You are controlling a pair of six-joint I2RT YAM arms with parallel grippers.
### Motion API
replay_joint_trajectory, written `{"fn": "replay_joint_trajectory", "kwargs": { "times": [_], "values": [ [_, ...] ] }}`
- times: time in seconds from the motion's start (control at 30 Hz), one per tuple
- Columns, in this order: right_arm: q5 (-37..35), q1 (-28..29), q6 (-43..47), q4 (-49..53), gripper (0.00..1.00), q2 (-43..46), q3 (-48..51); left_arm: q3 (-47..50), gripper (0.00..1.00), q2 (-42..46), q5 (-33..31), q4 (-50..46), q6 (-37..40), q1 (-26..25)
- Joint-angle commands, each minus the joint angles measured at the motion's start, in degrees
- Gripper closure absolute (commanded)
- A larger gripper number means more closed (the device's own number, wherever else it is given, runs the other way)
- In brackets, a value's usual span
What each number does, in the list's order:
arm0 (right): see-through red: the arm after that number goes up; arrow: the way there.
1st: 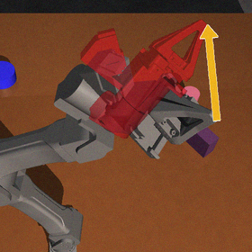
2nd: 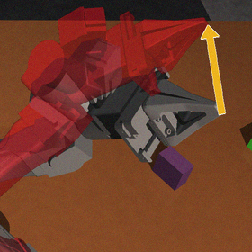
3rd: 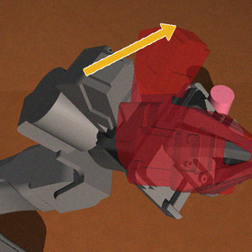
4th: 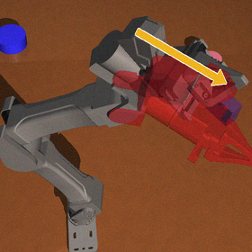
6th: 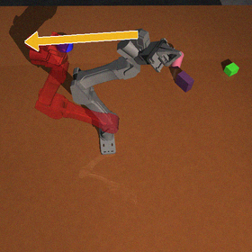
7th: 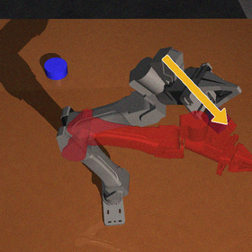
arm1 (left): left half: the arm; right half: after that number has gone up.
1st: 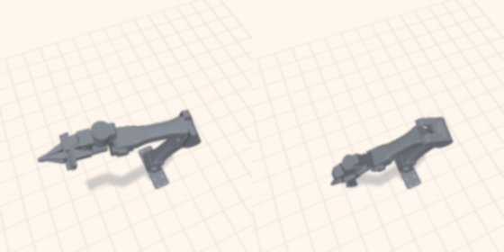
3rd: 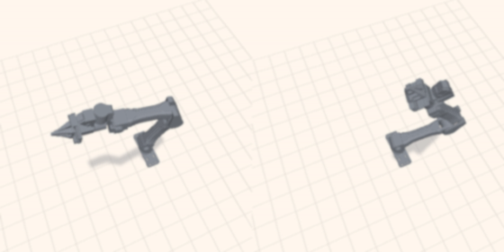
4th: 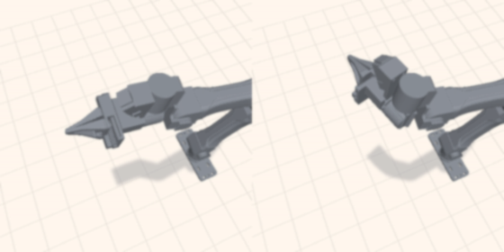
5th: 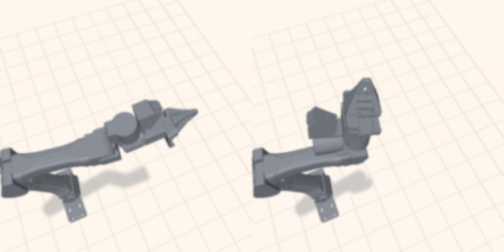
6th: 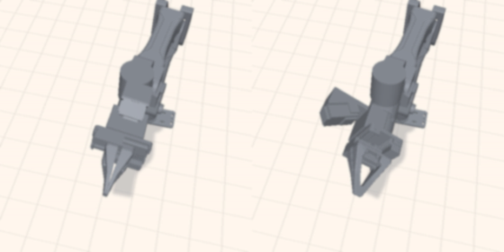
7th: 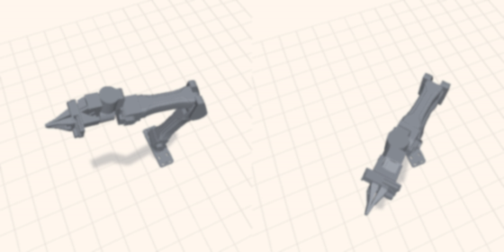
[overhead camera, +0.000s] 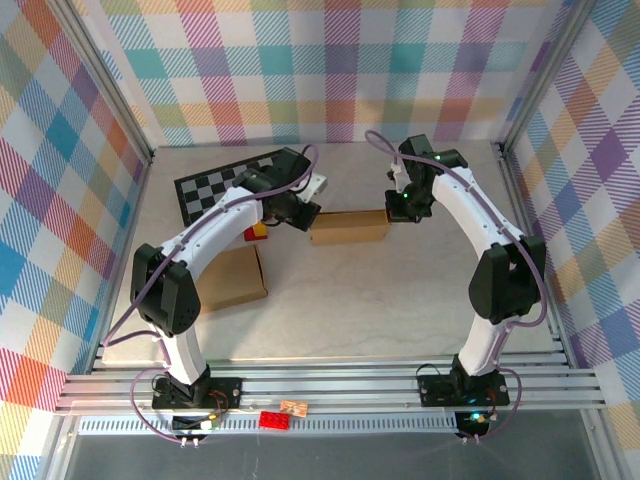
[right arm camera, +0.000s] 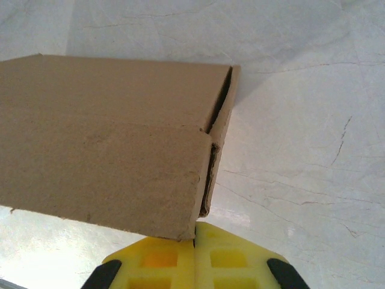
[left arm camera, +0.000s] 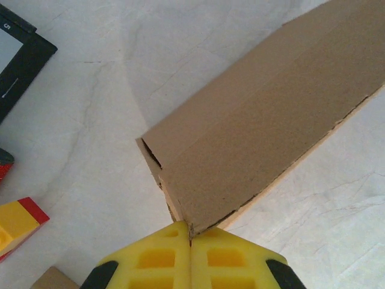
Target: Fold the paper box
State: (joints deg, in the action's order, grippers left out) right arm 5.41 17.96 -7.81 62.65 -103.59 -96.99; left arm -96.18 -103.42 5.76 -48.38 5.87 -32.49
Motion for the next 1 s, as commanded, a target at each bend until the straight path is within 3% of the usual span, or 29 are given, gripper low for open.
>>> {"fn": "replay_joint_trajectory", "kwargs": {
  "times": [0.0,0.27,0.97],
  "values": [
    [0.65,-0.18,-0.67,1.82,1.0,-0.98,-1.88,-3.29,1.0,-1.57,3.67,-4.65,-4.77,-0.2],
    [1.27,-0.16,-1.06,2.72,1.0,-2.57,-3.7,-6.79,1.0,-4.87,7.74,-8.53,-11.67,0.77],
    [2.66,-0.66,0.63,5.73,1.0,-6.96,-9.38,-22.79,1.0,-14.35,16.08,-23.43,-18.39,5.11]
  ]
}}
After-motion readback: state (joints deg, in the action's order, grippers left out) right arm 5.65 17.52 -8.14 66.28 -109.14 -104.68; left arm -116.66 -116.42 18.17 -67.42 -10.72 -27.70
